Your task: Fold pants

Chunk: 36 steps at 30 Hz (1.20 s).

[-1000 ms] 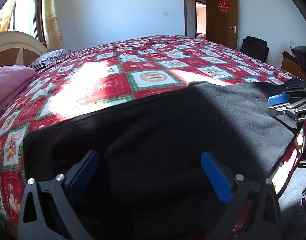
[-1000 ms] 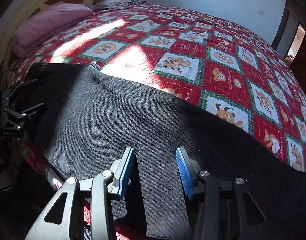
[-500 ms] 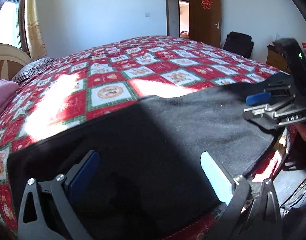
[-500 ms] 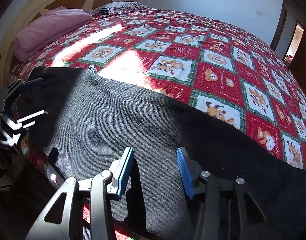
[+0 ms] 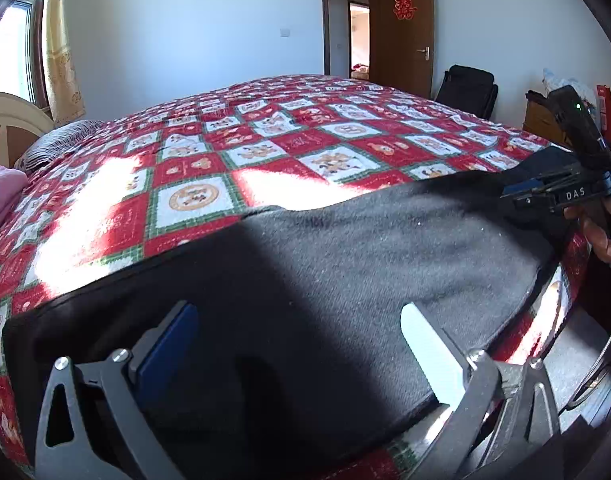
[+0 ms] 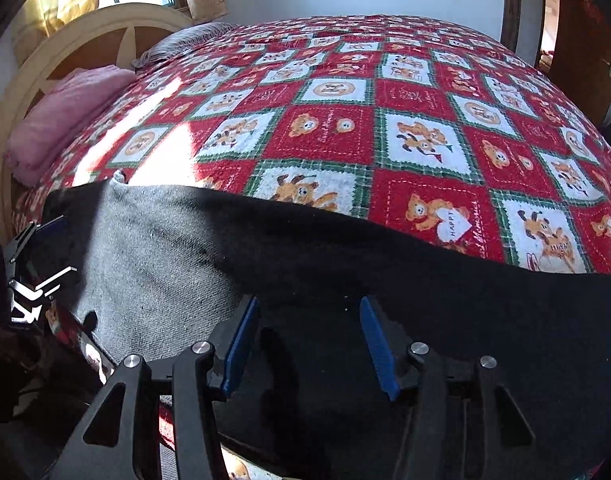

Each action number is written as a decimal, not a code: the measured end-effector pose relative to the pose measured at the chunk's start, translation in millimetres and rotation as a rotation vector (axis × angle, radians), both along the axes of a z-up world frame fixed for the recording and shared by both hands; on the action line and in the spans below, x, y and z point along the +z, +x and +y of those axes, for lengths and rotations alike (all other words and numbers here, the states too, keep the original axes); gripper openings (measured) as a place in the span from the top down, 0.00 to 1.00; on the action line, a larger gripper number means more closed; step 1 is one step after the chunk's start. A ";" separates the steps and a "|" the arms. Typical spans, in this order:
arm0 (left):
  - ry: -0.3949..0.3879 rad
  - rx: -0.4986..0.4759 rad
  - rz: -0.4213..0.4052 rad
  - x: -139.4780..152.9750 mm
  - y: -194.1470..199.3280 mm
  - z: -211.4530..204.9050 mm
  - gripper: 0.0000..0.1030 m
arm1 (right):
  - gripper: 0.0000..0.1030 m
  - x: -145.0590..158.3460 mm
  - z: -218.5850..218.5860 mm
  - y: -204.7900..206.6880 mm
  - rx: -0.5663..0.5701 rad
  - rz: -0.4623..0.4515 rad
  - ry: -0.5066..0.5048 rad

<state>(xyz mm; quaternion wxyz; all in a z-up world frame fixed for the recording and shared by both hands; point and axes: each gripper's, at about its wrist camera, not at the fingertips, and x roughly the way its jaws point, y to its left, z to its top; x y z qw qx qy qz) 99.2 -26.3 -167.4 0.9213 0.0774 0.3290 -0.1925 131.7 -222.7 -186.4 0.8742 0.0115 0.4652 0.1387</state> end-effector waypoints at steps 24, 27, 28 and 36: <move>0.048 0.020 0.006 -22.8 3.7 -10.5 0.00 | 0.47 68.7 -302.5 -40.1 -0.534 -0.081 -0.117; 0.049 0.024 0.009 -22.6 4.8 -11.0 0.00 | 0.47 50.6 -294.9 -22.2 -0.543 -0.023 -0.292; 0.048 0.025 0.011 -22.6 5.1 -10.8 0.00 | 0.47 48.1 -298.5 -18.0 -0.553 -0.022 -0.285; 0.041 0.029 0.005 -21.8 4.1 -9.8 0.00 | 0.47 57.6 -312.9 -21.8 -0.589 -0.044 -0.152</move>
